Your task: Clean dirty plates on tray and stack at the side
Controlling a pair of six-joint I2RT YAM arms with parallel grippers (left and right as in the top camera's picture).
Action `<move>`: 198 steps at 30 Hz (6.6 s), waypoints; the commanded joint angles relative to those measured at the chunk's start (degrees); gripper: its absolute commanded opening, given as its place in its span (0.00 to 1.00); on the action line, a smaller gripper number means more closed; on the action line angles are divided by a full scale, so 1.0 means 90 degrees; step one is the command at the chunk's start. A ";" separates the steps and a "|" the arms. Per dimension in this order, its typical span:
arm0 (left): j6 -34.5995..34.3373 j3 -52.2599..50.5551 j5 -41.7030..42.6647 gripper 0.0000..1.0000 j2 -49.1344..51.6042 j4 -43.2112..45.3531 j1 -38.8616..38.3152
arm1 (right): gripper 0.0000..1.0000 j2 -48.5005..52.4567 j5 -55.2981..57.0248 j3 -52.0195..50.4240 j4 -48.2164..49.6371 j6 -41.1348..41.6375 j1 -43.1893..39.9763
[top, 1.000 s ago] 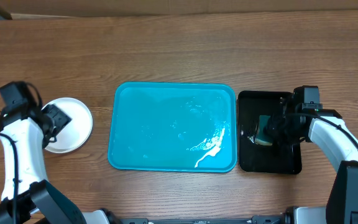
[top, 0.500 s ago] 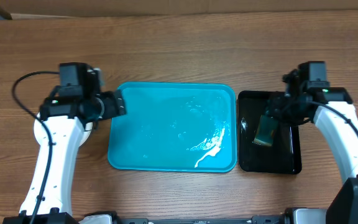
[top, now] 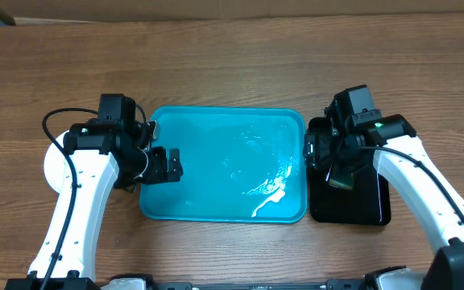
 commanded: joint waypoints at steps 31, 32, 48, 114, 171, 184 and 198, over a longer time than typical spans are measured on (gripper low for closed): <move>0.0010 -0.1219 0.0073 1.00 -0.5314 0.0981 -0.0005 | 1.00 -0.5547 0.0231 -0.1268 -0.0187 0.0143 -0.0007; 0.0010 -0.1219 0.0073 1.00 -0.5314 0.0984 -0.0005 | 1.00 -0.5547 0.0231 -0.1268 -0.0189 0.0143 -0.0007; 0.0010 -0.1219 0.0073 1.00 -0.5314 0.0984 -0.0005 | 1.00 -0.5552 0.0304 -0.1268 -0.0233 0.0066 -0.0007; 0.0010 -0.1219 0.0073 1.00 -0.5314 0.0984 -0.0005 | 1.00 -0.9619 0.0211 -0.6878 0.5452 -0.0265 -0.1770; 0.0508 -0.7242 -0.0287 1.00 -0.9000 0.7286 0.0000 | 1.00 -0.9619 0.0211 -0.6878 0.5455 -0.0267 -0.1770; 0.0510 -0.7242 -0.0287 1.00 -0.8998 0.7291 0.0000 | 1.00 -0.9619 0.0211 -0.6878 0.5455 -0.0265 -0.1770; 0.0510 -0.7242 -0.0287 1.00 -0.8998 0.7291 0.0000 | 1.00 -0.9619 0.0211 -0.6878 0.5455 -0.0265 -0.1770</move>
